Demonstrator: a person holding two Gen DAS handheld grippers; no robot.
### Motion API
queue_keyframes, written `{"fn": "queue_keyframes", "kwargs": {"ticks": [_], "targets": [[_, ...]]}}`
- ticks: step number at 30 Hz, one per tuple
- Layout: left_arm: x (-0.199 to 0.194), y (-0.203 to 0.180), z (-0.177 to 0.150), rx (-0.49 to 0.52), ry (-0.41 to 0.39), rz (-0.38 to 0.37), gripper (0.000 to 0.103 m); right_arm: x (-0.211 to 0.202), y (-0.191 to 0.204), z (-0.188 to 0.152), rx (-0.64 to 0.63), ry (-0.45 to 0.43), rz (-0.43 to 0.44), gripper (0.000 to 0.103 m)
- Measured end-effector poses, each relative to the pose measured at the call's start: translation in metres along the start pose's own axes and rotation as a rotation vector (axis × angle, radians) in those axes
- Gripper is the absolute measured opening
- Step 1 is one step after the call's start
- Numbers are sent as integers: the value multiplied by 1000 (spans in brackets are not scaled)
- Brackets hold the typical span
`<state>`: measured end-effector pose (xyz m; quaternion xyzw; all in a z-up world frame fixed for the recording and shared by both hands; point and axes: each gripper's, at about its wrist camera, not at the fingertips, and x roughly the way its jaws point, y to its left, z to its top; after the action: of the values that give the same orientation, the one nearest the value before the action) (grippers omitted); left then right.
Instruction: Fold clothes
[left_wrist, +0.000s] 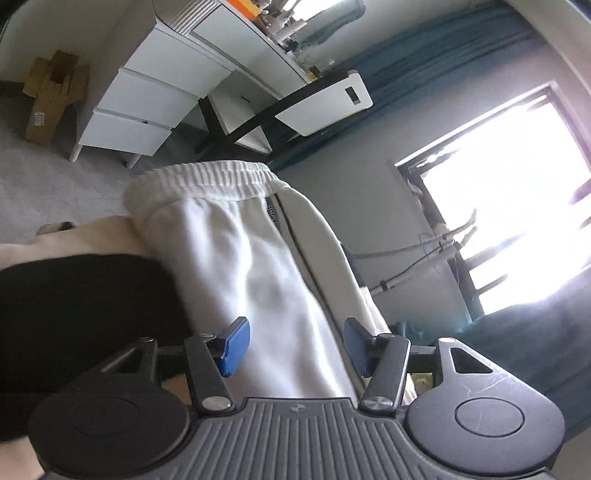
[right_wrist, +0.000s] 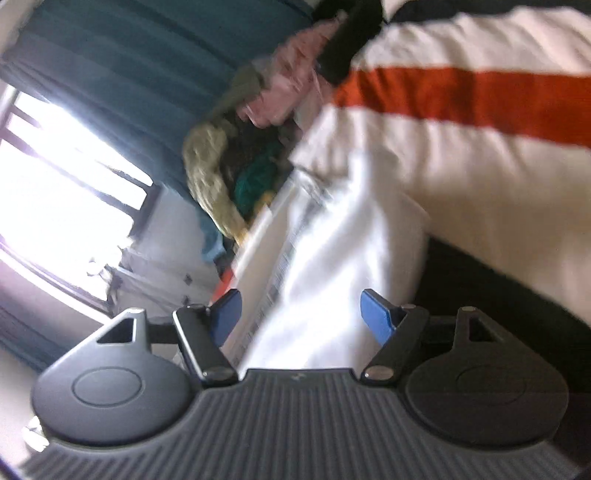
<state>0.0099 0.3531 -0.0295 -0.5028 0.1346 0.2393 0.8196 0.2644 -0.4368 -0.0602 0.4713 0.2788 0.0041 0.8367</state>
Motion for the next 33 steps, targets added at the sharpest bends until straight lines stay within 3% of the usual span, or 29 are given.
{"fn": "queue_keyframes", "kwargs": {"ticks": [2,8,9,10,12,18,24,29,33], "targets": [[-13,3,-3,16,23,-1,63,-9,-6,0,31,24,6,74],[-21,32,-14,-111,124,15,65,-27,-27,2,105,74,26,73],[-20,38,-16,-133,127,27,65,-29,-31,2,114,79,31,71],[-18,43,-16,-155,128,33,65,-30,-35,1,124,83,35,61],[-12,49,-15,-174,116,27,65,-27,-41,2,138,91,33,54],[12,54,-14,-170,71,12,64,-8,-47,4,112,107,30,54],[42,47,-15,-187,-27,19,51,23,-53,3,73,97,-9,54],[54,34,-4,-88,-98,66,34,49,-59,12,41,31,15,53],[60,33,-3,-59,-127,65,29,65,-64,23,51,-4,15,52]]}}
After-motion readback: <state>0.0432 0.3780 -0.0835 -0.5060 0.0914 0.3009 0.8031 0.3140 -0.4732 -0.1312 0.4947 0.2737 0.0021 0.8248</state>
